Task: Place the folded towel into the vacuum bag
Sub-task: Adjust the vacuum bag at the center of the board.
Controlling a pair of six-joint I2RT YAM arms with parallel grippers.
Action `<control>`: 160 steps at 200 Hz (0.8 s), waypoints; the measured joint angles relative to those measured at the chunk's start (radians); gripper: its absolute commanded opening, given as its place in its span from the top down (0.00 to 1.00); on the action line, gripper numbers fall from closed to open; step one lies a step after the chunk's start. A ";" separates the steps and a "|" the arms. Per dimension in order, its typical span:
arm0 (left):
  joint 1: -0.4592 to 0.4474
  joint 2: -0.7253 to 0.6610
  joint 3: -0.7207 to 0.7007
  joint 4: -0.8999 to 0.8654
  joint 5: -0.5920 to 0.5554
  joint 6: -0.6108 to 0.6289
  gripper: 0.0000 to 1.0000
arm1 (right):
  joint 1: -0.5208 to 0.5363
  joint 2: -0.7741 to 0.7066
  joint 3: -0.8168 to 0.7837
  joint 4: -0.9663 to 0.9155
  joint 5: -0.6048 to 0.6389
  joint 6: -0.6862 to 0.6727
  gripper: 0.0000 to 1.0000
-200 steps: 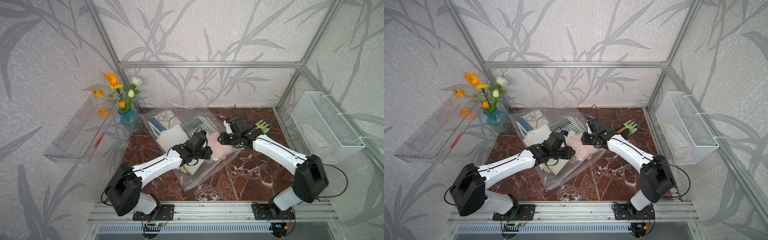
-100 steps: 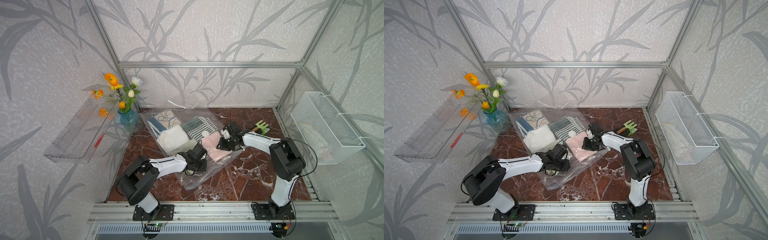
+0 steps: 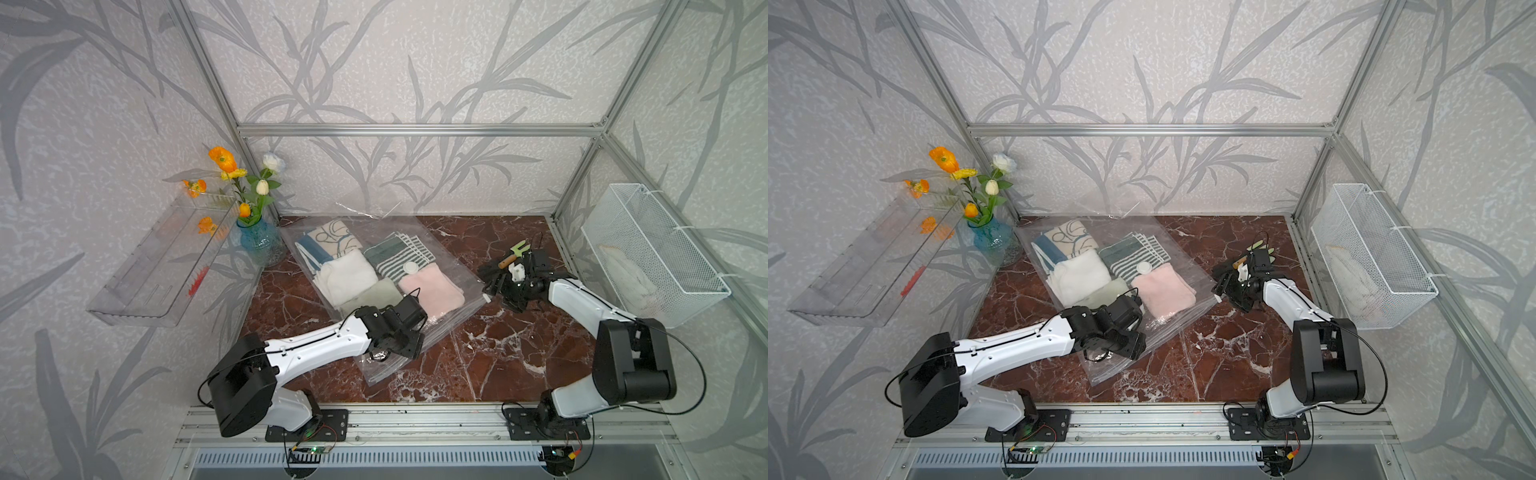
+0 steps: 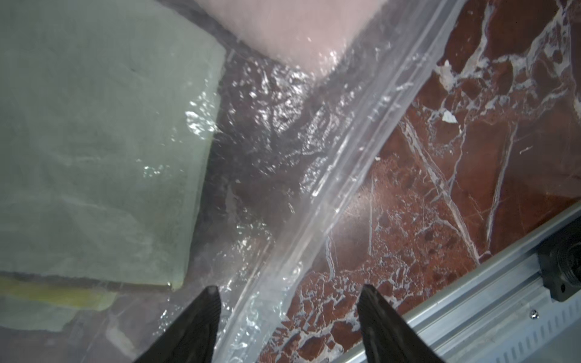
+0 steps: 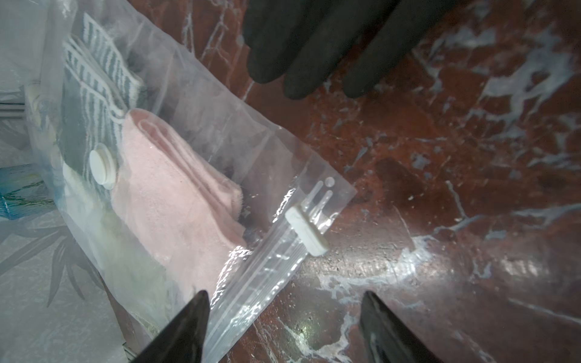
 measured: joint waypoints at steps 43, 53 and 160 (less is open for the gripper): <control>-0.105 0.087 0.027 -0.115 -0.042 -0.021 0.19 | -0.008 0.138 -0.010 0.116 -0.068 0.077 0.28; -0.116 0.112 0.031 -0.141 -0.053 -0.024 0.19 | -0.008 0.147 -0.020 0.142 -0.080 0.097 0.29; -0.179 0.356 0.146 -0.306 -0.241 0.026 0.32 | -0.007 0.216 -0.017 0.305 -0.157 0.207 0.37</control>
